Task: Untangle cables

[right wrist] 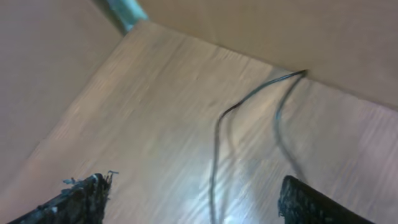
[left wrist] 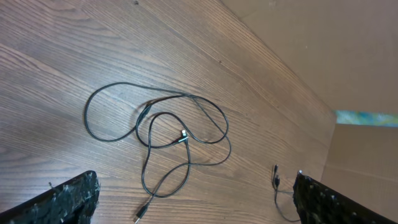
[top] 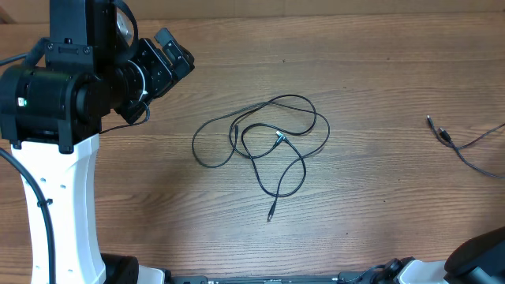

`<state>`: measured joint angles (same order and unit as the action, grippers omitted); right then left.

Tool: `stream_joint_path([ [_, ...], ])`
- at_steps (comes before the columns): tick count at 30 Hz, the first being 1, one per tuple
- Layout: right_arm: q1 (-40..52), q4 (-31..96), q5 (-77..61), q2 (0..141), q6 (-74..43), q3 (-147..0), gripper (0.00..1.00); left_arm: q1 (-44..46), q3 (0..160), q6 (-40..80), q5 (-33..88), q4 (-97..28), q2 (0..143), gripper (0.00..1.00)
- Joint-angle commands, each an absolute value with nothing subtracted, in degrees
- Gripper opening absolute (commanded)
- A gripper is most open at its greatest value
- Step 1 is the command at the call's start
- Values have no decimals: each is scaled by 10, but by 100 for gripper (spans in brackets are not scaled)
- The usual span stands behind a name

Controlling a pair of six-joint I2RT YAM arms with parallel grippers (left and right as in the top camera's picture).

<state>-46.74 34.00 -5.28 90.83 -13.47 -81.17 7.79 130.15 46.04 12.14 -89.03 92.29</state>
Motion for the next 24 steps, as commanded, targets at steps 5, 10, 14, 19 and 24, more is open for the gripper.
stream_joint_path([
  [5,-448,341,-304,908,-85,-820,88,79,1306,445,83,-894,926,100],
  [10,-360,399,-319,911,-55,-809,100,79,1306,445,83,-894,926,100],
  [14,-264,431,-319,925,-7,-809,100,79,1306,445,83,-896,926,99],
  [19,-144,434,-310,960,35,-809,100,79,1306,446,84,-896,926,100],
  [24,-43,403,-274,1018,34,-809,100,79,1306,446,84,-896,926,100],
])
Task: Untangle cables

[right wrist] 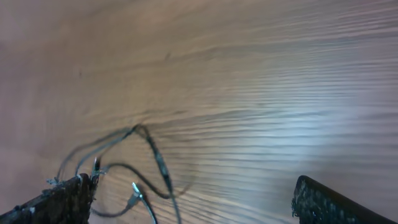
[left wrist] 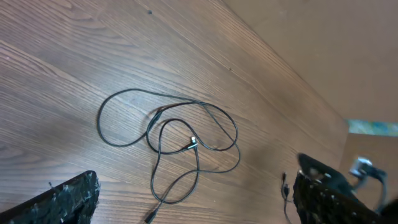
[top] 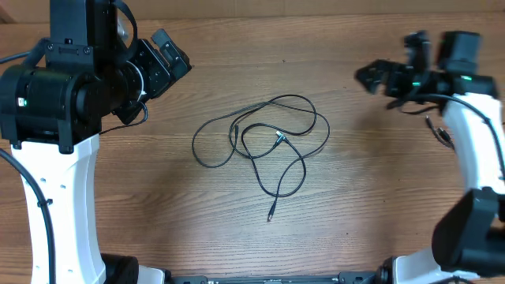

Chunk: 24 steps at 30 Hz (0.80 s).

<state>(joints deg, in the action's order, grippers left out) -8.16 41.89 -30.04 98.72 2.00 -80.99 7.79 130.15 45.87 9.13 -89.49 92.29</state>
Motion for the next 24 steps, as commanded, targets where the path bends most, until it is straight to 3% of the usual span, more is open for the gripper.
stream_joint_path([
  [1,-34,398,-271,1025,34,-809,100,79,1306,446,84,-896,926,100],
  [9,30,399,-264,1085,33,-809,95,79,1306,446,84,-896,926,100],
  [14,42,480,-232,1093,33,-809,74,79,1306,446,84,-896,926,99],
  [18,42,552,-227,1093,33,-808,63,79,1306,446,84,-896,926,99],
  [21,47,572,-232,1093,33,-806,64,79,1306,446,84,-896,926,100],
  [24,57,562,-232,1094,32,-801,72,79,1306,446,84,-896,926,99],
])
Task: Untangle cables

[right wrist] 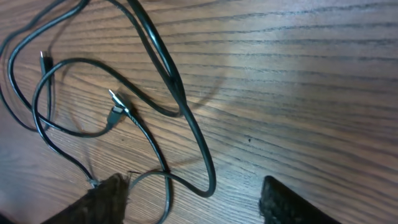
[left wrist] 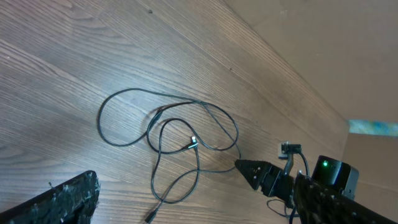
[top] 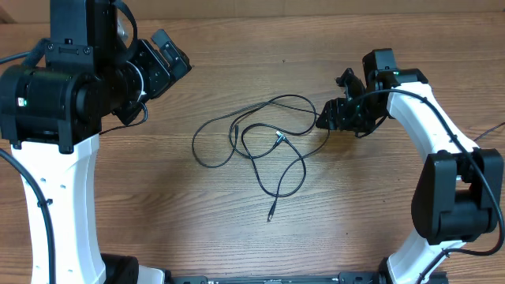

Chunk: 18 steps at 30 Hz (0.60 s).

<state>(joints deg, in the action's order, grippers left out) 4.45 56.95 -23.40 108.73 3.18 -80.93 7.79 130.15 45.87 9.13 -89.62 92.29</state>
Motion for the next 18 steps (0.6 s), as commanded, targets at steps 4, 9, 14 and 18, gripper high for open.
stream_joint_path([
  [4,64,559,-232,1094,23,-799,77,79,1306,446,84,-896,926,99],
  [9,64,561,-235,1094,-2,-799,77,79,1306,446,84,-896,926,100],
  [14,64,560,-236,1094,-2,-799,78,79,1306,446,84,-896,926,100],
  [18,64,556,-236,1094,-1,-799,82,79,1306,446,84,-896,926,99],
])
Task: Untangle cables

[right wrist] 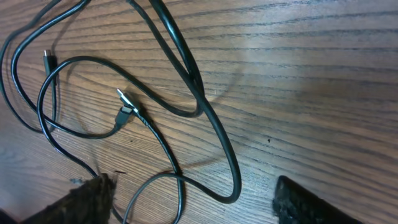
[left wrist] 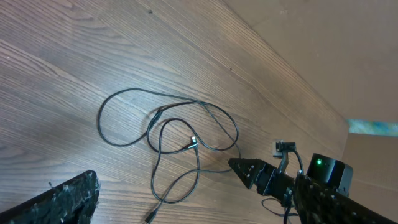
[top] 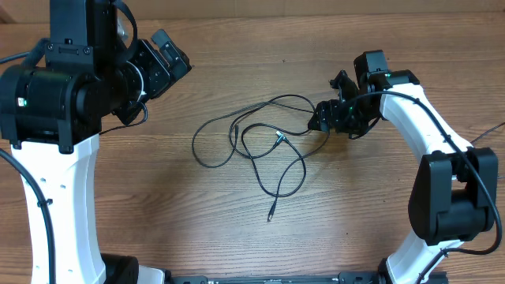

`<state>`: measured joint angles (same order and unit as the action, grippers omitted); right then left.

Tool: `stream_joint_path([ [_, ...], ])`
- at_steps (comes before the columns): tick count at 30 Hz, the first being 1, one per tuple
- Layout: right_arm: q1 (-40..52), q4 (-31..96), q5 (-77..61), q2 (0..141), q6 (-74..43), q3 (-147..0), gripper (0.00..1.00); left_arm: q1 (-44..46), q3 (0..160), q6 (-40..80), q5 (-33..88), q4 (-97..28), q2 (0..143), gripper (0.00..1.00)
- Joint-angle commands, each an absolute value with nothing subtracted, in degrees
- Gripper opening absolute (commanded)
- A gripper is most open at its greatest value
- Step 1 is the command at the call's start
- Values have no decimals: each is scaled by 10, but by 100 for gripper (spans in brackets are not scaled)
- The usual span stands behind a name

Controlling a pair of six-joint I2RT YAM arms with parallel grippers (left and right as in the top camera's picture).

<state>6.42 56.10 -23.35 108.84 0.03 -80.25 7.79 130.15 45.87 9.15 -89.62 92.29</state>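
A thin black cable (top: 264, 138) lies in tangled loops mid-table, one plug at the near end (top: 271, 213) and a silver-tipped plug (right wrist: 126, 107) inside the loops. My right gripper (top: 319, 118) is open and low at the tangle's right side. In the right wrist view the right gripper (right wrist: 199, 199) has the cable's right bend (right wrist: 230, 180) between its fingers, untouched. Raised at the far left, my left gripper (top: 170, 51) is open, looking down on the cable (left wrist: 168, 134) from a distance with nothing between its fingers (left wrist: 62, 199).
A bit of a second cable (left wrist: 273, 206) lies near the right arm. A cardboard wall (left wrist: 311, 50) stands along the far side of the wooden table (top: 158, 205).
My right gripper has shifted slightly left toward the tangle, so the cable's right bend lies further in between its open fingers. The left arm and the cable have not moved.
First my right arm was at the near right corner, its camera on the second cable. Then it was raised at the far right, open. Then it stood low beside the tangle's right loop, and now a little closer around that loop. The left arm stayed put.
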Motion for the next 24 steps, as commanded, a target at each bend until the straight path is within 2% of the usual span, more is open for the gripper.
stream_joint_path([
  [1,64,554,-236,1094,-2,-799,82,79,1306,446,84,-896,926,100],
  [24,64,563,-236,1094,1,-799,82,79,1306,446,84,-896,926,99],
])
